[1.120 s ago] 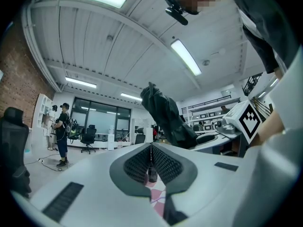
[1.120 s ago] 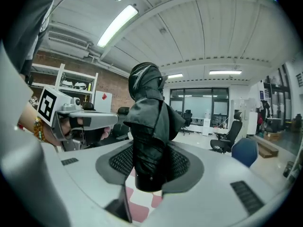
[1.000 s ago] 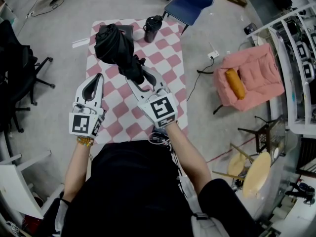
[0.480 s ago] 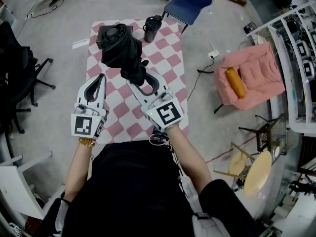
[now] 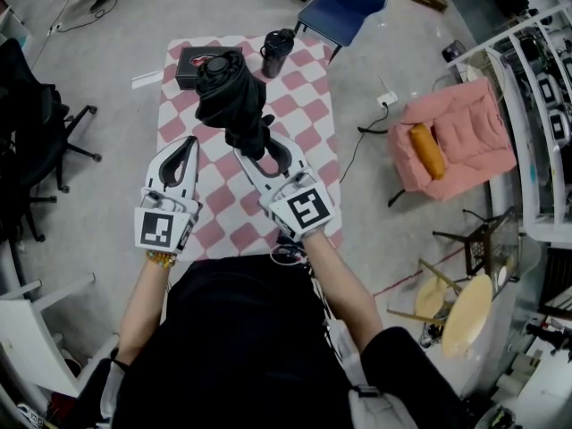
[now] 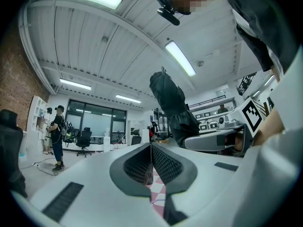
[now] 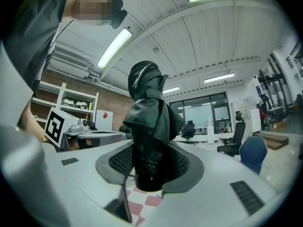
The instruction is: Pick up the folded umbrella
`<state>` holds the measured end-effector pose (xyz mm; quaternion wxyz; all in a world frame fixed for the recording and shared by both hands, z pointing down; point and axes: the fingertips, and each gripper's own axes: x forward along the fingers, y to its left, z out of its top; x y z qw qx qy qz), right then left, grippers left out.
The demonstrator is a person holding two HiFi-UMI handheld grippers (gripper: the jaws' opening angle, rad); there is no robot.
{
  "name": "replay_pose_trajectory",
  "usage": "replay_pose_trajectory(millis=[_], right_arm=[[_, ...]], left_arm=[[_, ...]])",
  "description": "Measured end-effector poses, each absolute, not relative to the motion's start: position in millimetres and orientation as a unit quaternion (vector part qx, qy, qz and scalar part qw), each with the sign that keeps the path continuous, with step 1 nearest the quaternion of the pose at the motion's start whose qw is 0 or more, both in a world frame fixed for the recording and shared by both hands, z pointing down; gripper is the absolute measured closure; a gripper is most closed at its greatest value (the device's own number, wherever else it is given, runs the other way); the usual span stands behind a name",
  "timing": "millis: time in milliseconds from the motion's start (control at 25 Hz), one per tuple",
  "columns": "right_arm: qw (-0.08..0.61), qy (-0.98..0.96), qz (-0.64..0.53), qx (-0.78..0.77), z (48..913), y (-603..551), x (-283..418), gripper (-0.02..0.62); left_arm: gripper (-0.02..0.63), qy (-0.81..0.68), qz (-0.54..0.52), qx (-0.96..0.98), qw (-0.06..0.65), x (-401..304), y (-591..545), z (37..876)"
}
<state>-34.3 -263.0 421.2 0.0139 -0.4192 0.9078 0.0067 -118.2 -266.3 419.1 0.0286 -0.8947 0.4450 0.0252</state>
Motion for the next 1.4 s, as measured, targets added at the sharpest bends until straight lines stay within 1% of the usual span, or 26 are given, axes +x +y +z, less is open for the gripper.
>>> replay_pose_trajectory(millis=[480, 680, 920, 1080, 1400], right_arm=[[0.013, 0.906, -0.001, -0.423, 423.5, -260.3, -28.3, 0.428], [0.0, 0.908, 0.007, -0.418, 430.4, -256.7, -28.6, 0.428], [0.014, 0.906, 0.003, -0.423, 423.2, -257.2, -29.9, 0.428], [0.001, 0.909, 0.004, -0.418, 428.4, -255.9, -29.0, 0.428], [0.001, 0.906, 0.006, -0.423, 426.9, -255.1, -28.5, 0.428]], left_arm=[[0.591, 0.444, 0.011, -0.896, 0.022, -114.6, -266.5, 425.6], [0.589, 0.443, 0.011, -0.896, 0.019, -113.4, -264.3, 427.2], [0.591, 0.439, 0.017, -0.898, 0.02, -115.1, -264.3, 428.7], [0.59, 0.438, 0.019, -0.898, 0.023, -116.6, -265.4, 427.7], [0.591, 0.439, 0.016, -0.898, 0.018, -116.4, -264.7, 425.6]])
